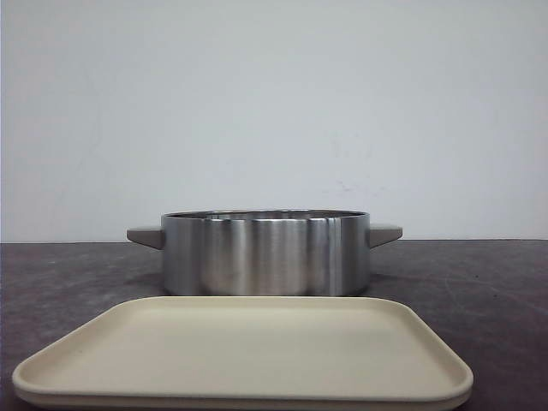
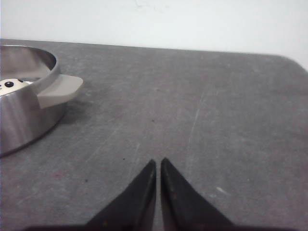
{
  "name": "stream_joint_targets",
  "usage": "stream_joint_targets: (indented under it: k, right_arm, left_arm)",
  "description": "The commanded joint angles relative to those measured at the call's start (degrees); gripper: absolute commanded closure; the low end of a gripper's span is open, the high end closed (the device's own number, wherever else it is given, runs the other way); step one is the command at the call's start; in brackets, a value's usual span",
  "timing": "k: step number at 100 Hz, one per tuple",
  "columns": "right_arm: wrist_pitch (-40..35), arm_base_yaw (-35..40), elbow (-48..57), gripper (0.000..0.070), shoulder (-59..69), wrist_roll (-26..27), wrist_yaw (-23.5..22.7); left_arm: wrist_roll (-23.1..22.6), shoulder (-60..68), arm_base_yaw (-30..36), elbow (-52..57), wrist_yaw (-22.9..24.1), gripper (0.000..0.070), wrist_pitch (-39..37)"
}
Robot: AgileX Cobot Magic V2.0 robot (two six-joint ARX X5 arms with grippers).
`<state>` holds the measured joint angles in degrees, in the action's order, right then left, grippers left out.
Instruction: Steam buns
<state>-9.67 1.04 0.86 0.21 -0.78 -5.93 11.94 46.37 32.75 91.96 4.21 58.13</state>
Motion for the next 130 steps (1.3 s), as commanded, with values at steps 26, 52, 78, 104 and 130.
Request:
stream_joint_targets:
  k: [26, 52, 78, 104, 130]
  right_arm:
    - [0.7, 0.0, -0.2, 0.0690, 0.0, -1.4, -0.1]
    - [0.7, 0.0, -0.2, 0.0690, 0.0, -1.4, -0.1]
    - [0.6, 0.0, -0.2, 0.0690, 0.0, -1.4, -0.1]
    - [0.7, 0.0, -0.2, 0.0690, 0.0, -1.4, -0.1]
    - [0.7, 0.0, -0.2, 0.0690, 0.0, -1.4, -0.1]
  left_arm:
    - [-0.6, 0.4, 0.4, 1.0, 0.1, 0.0700, -0.5]
    - [-0.6, 0.4, 0.4, 1.0, 0.1, 0.0700, -0.5]
    - [-0.6, 0.4, 0.4, 1.0, 0.1, 0.0700, -0.5]
    - [-3.6, 0.0, -7.6, -1.0, -2.2, 0.0700, 2.0]
    - [-5.9, -10.3, -19.5, -35.8, -18.8, 0.0700, -25.2]
